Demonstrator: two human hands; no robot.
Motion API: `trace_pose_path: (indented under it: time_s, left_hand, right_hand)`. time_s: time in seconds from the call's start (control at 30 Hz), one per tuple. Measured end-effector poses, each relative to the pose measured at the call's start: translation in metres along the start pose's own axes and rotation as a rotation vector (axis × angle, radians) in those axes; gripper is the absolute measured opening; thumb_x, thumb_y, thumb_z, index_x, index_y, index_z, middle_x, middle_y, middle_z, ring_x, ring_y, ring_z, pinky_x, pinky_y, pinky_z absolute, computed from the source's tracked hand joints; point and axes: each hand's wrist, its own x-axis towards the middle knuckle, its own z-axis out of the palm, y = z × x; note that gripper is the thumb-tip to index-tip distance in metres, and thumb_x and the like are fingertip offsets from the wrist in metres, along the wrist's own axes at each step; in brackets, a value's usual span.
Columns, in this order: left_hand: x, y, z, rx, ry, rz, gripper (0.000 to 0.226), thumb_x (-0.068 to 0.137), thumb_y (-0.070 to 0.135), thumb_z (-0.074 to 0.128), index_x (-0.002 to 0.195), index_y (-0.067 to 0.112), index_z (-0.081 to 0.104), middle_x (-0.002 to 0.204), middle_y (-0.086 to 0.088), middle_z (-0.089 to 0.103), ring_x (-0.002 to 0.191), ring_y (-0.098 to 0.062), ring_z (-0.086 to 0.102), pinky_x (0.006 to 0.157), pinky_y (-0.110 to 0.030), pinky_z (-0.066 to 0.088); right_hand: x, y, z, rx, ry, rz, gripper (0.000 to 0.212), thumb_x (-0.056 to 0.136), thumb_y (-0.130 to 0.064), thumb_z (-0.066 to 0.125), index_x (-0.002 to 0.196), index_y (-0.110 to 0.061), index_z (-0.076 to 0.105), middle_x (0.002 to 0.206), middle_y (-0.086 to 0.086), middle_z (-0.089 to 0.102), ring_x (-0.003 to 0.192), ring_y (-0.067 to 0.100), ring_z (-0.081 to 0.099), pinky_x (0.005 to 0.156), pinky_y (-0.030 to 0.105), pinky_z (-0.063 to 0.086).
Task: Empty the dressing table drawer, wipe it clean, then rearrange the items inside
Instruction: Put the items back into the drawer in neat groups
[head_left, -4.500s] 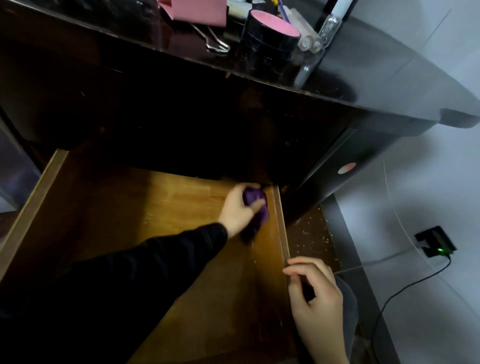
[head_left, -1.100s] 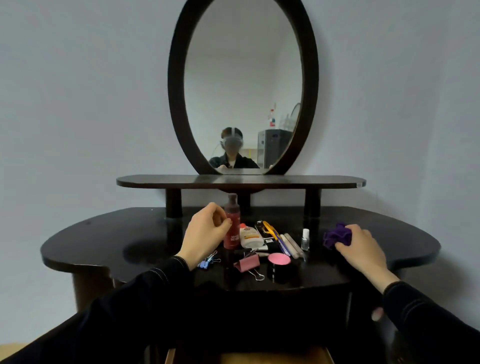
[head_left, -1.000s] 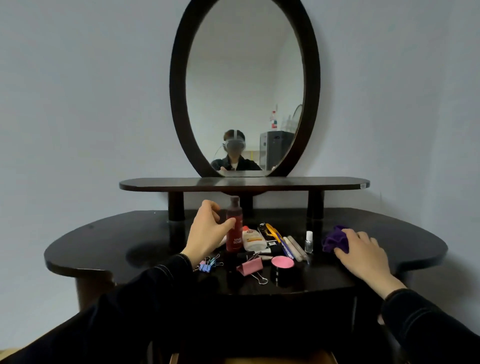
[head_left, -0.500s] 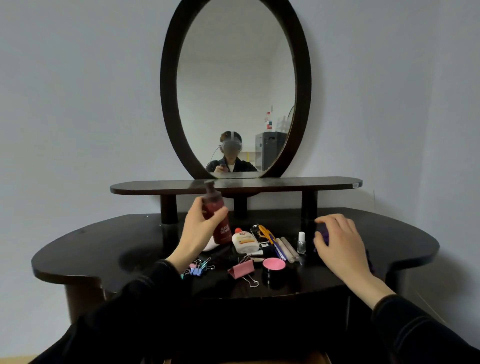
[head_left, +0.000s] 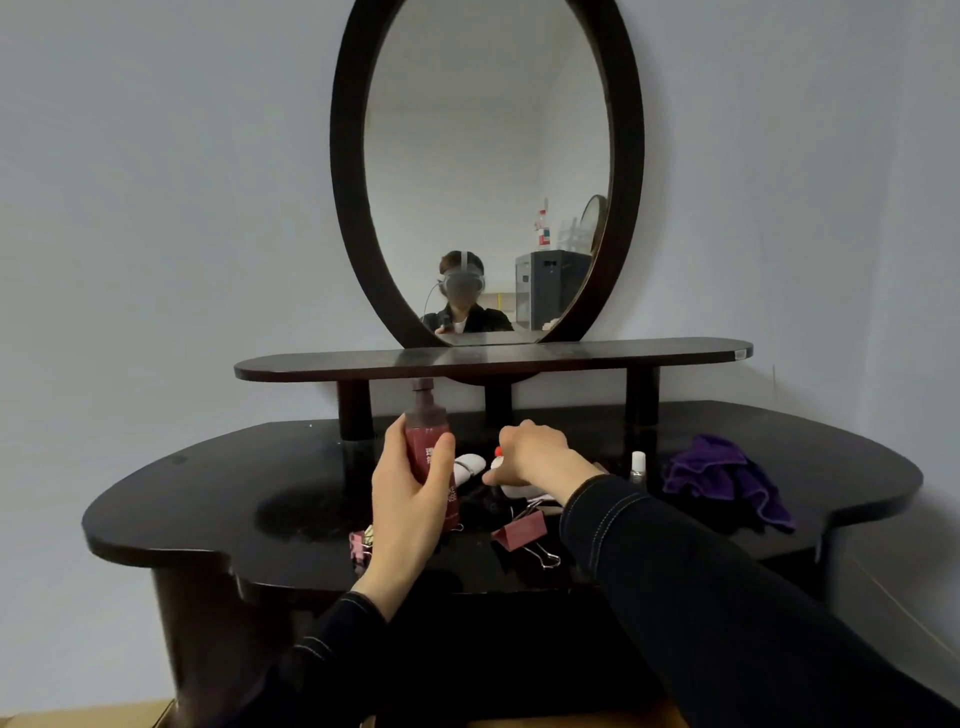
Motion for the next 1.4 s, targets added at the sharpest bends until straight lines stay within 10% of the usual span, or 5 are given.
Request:
trace_pose_path:
  time_s: [0.2,0.57,0.7,1.07,1.4]
  left_hand:
    - [0.001,-0.003,0.001,0.035,-0.017,-0.018,0.055,0.087,0.056,0.054,0.134,0.028,0.051,0.105,0.013,0.066,0.096,-0.001,0.063,0.078,-0.015,0.051]
    - [-0.092,0.053,-0.042,-0.208,-0.128,-0.078,0.048,0.088,0.043,0.064,0.135,0.037,0.051,0.108,0.000,0.069,0.089,-0.029,0.069,0.079,-0.042,0.059]
    - [-0.169,0.041,-0.054,-0.092,-0.323,-0.240,0.045,0.088,0.042,0.065,0.131,0.036,0.054,0.107,0.006,0.070,0.092,-0.010,0.068,0.080,-0.020,0.054]
    - [-0.280,-0.085,-0.054,0.639,-0.911,-0.832,0.055,0.091,0.034,0.063,0.135,0.010,0.039,0.125,-0.011,0.052,0.109,-0.030,0.062,0.098,-0.041,0.049]
    - [-0.299,-0.117,-0.059,0.850,-1.128,-0.847,0.080,0.088,0.032,0.066,0.152,0.028,0.018,0.130,-0.015,0.050,0.113,-0.034,0.058,0.093,-0.039,0.050]
  right_hand:
    - [0.011,-0.012,-0.001,0.015,0.052,0.028,0.041,0.089,-0.036,0.069,0.122,-0.015,0.060,0.117,0.008,0.065,0.103,0.032,0.065,0.074,0.038,0.047]
    - [-0.146,0.032,-0.021,1.235,0.518,-0.285,0.031,0.082,-0.034,0.053,0.112,-0.030,0.063,0.100,-0.010,0.071,0.091,0.005,0.068,0.066,0.018,0.052]
    - [-0.234,0.038,0.065,1.309,0.313,-0.359,0.033,0.087,-0.032,0.057,0.119,-0.037,0.062,0.115,-0.009,0.071,0.104,0.008,0.068,0.081,0.023,0.055]
    - [-0.260,0.018,0.290,1.169,-0.618,0.315,0.037,0.094,-0.029,0.069,0.125,-0.032,0.049,0.110,-0.009,0.063,0.095,0.008,0.064,0.069,0.030,0.053]
    - [-0.253,-0.016,0.330,1.036,-0.782,0.310,0.037,0.091,-0.022,0.070,0.119,-0.026,0.046,0.097,-0.011,0.056,0.085,0.005,0.055,0.058,0.027,0.045]
